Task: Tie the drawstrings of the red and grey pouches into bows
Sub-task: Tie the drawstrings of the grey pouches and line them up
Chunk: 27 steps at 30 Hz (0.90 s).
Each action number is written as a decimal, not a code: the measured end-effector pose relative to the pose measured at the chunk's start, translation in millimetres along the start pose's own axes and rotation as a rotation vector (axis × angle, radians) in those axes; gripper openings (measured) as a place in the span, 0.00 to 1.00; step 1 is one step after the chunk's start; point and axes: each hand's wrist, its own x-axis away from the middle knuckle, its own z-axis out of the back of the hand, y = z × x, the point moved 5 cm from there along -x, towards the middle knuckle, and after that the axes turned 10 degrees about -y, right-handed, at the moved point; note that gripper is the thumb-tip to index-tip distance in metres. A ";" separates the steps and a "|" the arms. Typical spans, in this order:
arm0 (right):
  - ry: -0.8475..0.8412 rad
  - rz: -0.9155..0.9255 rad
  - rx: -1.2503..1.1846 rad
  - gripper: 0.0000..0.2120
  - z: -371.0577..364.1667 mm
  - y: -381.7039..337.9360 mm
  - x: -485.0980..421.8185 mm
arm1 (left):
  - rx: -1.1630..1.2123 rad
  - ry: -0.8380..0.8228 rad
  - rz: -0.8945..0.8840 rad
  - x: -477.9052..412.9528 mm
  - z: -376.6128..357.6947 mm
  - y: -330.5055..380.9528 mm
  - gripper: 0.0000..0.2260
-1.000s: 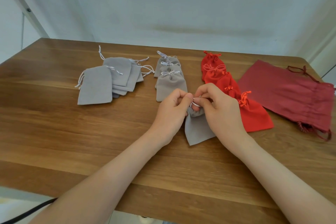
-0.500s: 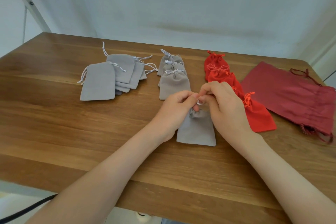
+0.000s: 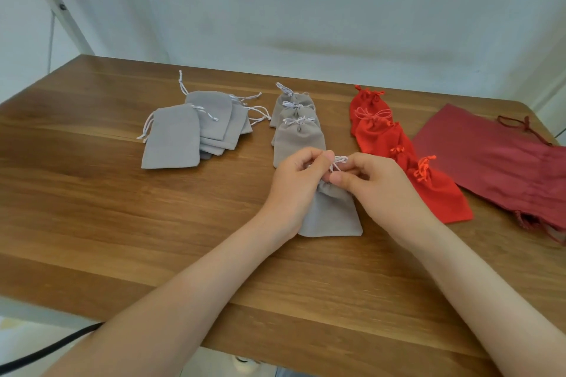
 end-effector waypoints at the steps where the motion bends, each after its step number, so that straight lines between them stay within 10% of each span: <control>1: 0.003 -0.006 -0.017 0.04 0.3 1.4 -0.3 | -0.007 -0.006 -0.008 0.4 -0.3 1.9 0.13; 18: -0.088 0.003 -0.545 0.03 -8.5 0.1 2.3 | 0.195 -0.022 0.003 1.0 1.6 6.8 0.17; 27: -0.286 -0.032 -0.715 0.08 -10.7 1.0 1.1 | 0.277 -0.329 0.079 -4.0 -2.3 9.7 0.17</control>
